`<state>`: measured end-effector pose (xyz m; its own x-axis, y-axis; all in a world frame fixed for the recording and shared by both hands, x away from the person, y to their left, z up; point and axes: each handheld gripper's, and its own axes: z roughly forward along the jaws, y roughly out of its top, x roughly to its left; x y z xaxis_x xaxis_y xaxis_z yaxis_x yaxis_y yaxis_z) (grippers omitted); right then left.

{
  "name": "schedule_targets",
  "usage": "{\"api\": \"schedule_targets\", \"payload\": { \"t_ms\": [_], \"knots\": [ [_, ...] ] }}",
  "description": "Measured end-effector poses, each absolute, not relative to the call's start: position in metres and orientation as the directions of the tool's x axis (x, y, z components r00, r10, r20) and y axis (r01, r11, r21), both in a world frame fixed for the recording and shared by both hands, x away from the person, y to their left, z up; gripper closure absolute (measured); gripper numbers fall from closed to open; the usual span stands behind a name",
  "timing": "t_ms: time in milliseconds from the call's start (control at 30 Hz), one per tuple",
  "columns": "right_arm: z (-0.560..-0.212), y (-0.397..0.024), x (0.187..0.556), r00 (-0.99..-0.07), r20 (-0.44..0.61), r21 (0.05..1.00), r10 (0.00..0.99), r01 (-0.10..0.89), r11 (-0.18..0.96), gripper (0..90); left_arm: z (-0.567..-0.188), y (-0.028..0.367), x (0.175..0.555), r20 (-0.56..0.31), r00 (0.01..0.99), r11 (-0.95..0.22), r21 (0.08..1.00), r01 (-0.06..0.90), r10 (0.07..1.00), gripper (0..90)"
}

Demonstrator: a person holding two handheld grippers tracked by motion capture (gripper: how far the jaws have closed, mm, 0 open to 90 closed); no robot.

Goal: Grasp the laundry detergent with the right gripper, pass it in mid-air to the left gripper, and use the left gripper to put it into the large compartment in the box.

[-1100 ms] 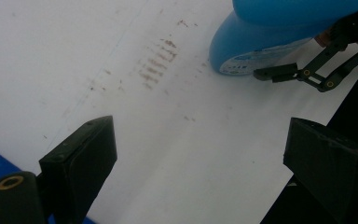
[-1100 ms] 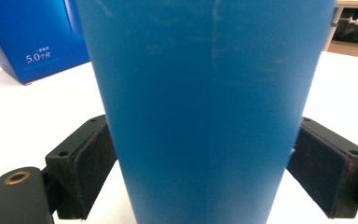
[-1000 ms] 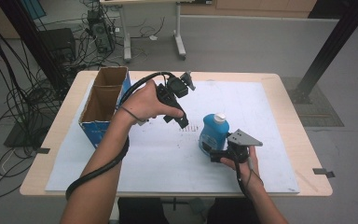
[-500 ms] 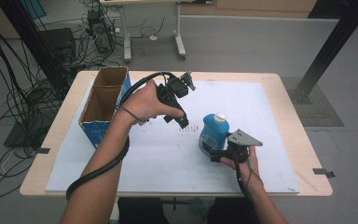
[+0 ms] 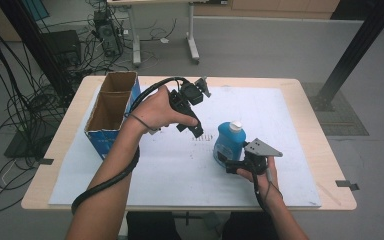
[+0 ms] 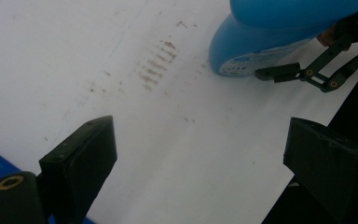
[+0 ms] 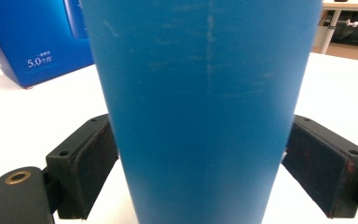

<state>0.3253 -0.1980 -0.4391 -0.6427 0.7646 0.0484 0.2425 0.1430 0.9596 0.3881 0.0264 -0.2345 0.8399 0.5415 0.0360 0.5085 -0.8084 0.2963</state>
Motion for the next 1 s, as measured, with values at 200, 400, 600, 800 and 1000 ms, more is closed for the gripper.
{"api": "schedule_targets", "payload": {
  "t_ms": [200,400,600,800,1000],
  "knots": [
    [-0.4391,-0.1979,0.3248,-0.643,0.046,0.959,0.765,0.242,0.145,13.1,-0.2344,0.0272,0.3879,0.038,0.837,-0.806,0.296,0.513,0.546,9.9],
    [-0.4383,-0.1988,0.3253,-0.644,0.046,0.959,0.764,0.242,0.146,13.1,-0.2337,0.0283,0.3874,0.034,0.836,-0.804,0.297,0.515,0.548,10.4],
    [-0.4382,-0.1988,0.3256,-0.644,0.041,0.959,0.764,0.24,0.151,13.1,-0.2332,0.029,0.388,0.029,0.836,-0.803,0.296,0.517,0.549,10.8],
    [-0.4383,-0.1987,0.3256,-0.644,0.042,0.959,0.764,0.241,0.15,13.1,-0.2334,0.0293,0.3883,0.03,0.834,-0.802,0.295,0.52,0.551,10.6],
    [-0.4388,-0.1981,0.3254,-0.643,0.041,0.959,0.765,0.24,0.15,13.0,-0.2331,0.0302,0.3884,0.03,0.833,-0.801,0.294,0.521,0.553,10.7]
  ]
}}
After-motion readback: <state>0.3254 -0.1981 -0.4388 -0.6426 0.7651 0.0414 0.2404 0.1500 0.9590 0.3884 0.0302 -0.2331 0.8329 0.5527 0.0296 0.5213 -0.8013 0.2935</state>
